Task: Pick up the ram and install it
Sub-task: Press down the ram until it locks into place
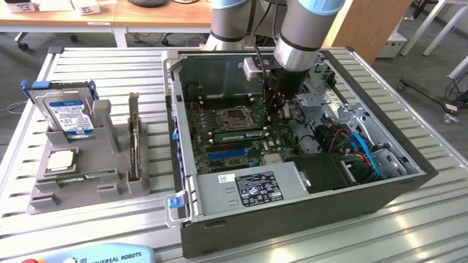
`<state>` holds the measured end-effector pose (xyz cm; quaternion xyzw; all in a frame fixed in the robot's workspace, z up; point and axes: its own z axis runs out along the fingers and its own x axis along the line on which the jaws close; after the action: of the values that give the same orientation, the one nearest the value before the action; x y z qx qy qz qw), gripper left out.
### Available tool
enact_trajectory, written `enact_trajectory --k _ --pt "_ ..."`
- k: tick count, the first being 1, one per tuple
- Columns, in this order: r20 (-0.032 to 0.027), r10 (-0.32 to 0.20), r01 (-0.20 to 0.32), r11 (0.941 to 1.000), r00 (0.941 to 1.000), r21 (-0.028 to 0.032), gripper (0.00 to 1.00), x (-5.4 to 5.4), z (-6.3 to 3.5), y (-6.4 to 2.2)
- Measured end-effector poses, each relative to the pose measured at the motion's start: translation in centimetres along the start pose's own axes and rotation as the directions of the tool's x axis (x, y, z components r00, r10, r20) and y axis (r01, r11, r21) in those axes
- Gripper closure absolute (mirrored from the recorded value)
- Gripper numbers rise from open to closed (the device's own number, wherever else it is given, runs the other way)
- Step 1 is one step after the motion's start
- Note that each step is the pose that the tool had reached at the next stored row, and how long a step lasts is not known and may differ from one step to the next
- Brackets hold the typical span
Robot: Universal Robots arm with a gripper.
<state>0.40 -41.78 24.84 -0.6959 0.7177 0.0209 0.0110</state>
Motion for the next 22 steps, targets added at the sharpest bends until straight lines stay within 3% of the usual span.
enact_trajectory --k 4,14,22 --pt "-0.0002 0.0 0.0 1.0 1.0 0.0 0.9 0.0 0.0 0.54" --pt "-0.0001 0.0 0.0 1.0 1.0 0.0001 0.9 0.1 0.06 3.93" --pt "-0.0001 0.0 0.0 1.0 1.0 0.0002 0.9 0.2 0.1 6.12"
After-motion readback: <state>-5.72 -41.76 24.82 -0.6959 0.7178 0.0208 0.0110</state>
